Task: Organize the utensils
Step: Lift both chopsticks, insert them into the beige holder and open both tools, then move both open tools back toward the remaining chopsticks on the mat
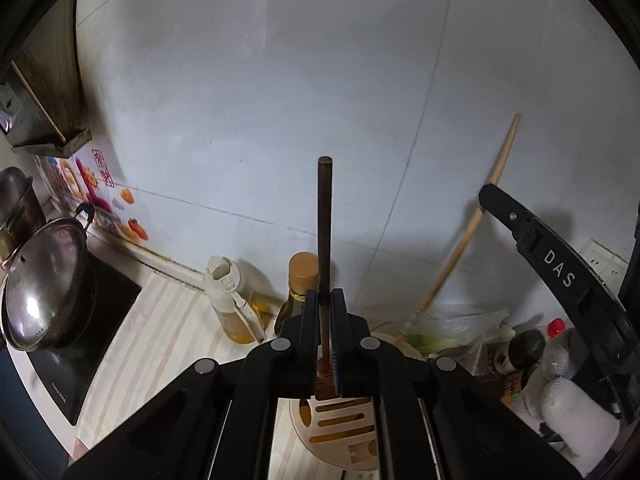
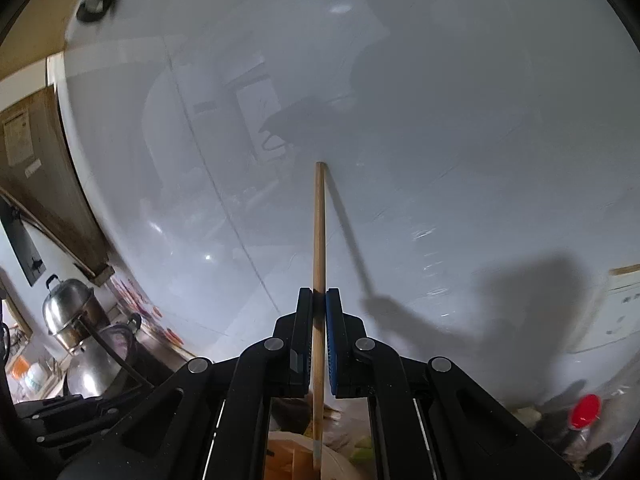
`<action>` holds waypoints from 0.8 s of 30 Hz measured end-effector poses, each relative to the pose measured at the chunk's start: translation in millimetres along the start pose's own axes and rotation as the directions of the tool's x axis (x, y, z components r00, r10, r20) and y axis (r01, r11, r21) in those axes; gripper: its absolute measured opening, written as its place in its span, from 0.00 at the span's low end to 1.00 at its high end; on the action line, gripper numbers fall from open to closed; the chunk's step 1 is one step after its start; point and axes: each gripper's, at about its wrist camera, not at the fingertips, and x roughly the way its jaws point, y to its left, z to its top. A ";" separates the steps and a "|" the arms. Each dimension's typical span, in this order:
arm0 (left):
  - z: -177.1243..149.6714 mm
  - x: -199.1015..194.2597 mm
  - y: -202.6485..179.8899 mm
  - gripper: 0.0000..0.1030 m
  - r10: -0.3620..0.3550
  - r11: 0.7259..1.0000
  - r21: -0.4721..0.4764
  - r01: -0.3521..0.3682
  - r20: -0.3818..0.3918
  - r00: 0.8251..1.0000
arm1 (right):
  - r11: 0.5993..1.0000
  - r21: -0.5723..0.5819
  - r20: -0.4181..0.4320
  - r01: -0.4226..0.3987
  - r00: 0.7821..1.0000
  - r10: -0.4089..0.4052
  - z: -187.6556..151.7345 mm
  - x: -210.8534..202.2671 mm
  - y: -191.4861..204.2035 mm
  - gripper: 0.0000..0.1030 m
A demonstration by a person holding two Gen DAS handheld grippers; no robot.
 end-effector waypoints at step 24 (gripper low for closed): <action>-17.9 -62.6 6.6 1.00 0.121 0.993 -0.019 -0.119 0.128 0.984 | 0.998 -0.062 -0.121 0.014 0.992 -0.022 -31.2 -61.4 -3.7 0.58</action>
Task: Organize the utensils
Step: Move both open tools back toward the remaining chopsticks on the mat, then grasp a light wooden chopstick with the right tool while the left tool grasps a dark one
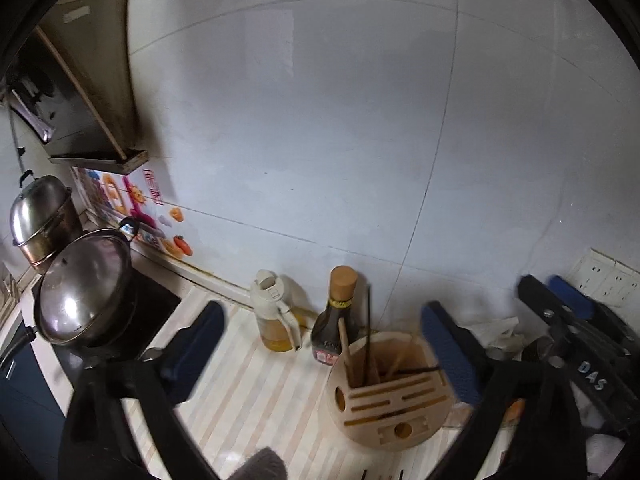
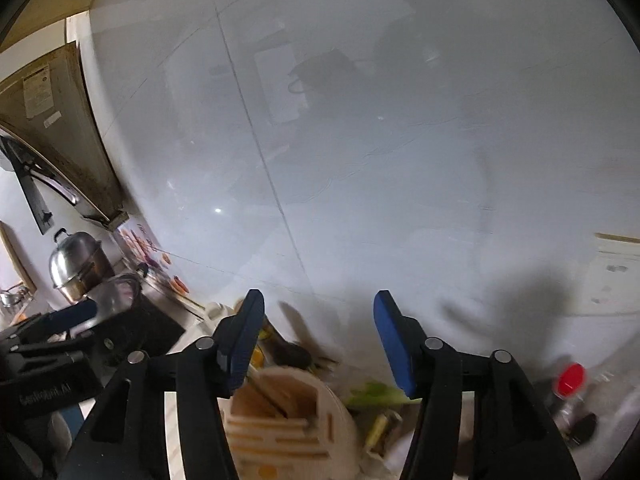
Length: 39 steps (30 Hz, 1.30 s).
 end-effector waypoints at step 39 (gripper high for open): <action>-298.7 87.8 -39.7 1.00 0.131 0.965 0.262 0.020 -0.545 0.828 | 0.943 0.250 -0.616 0.220 0.788 -0.020 -318.7 -13.3 -110.5 0.34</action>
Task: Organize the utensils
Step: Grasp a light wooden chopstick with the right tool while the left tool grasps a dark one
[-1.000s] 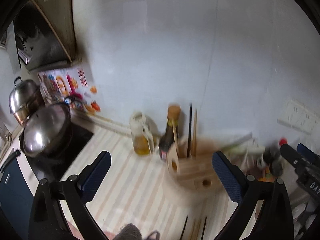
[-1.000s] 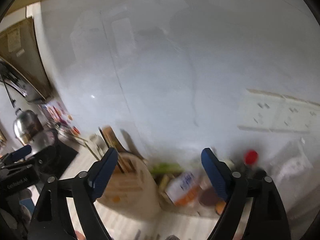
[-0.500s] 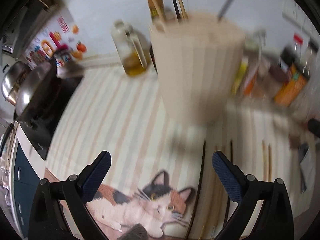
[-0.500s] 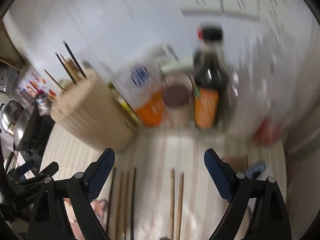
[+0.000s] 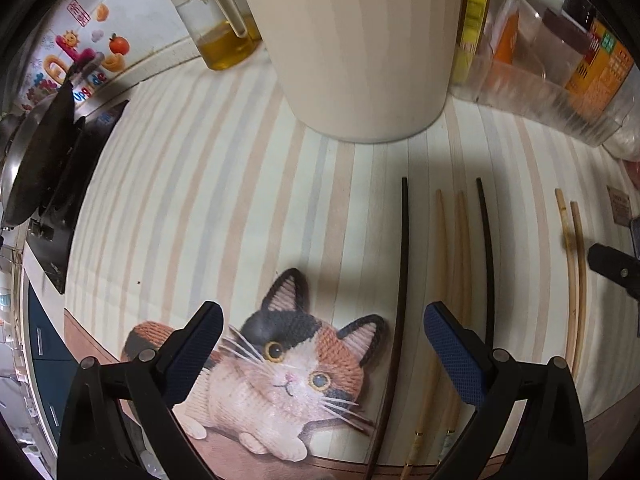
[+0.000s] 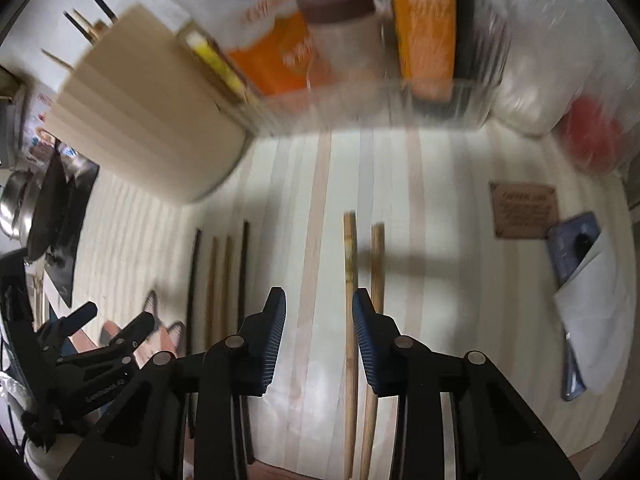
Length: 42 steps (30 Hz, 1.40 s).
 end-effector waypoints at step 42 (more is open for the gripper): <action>-5.3 40.4 20.5 0.04 -0.127 0.988 -0.097 0.118 -0.087 0.988 | 0.988 -0.106 -0.130 0.115 0.983 -0.128 -25.2 51.4 25.5 0.07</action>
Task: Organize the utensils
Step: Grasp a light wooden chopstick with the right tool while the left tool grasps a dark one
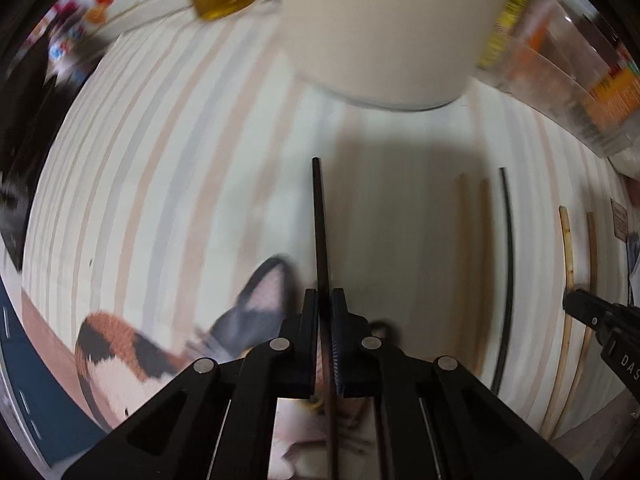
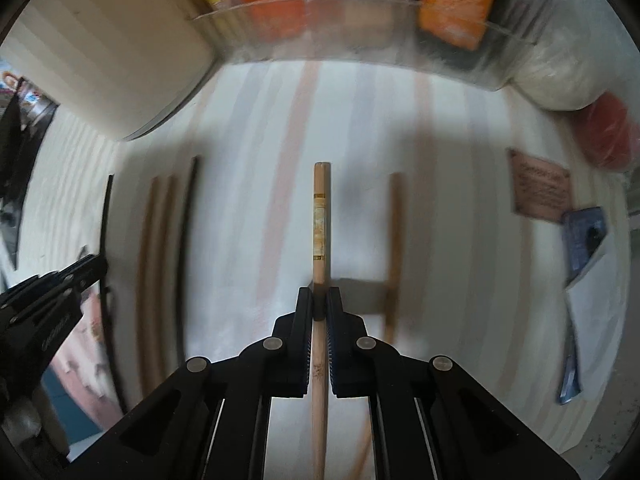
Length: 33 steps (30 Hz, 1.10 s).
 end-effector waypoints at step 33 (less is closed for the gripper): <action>15.0 10.6 22.4 0.03 -0.039 0.999 0.000 0.039 0.000 0.999 | 0.977 -0.143 -0.029 0.158 0.986 -0.164 36.6 20.2 81.3 0.07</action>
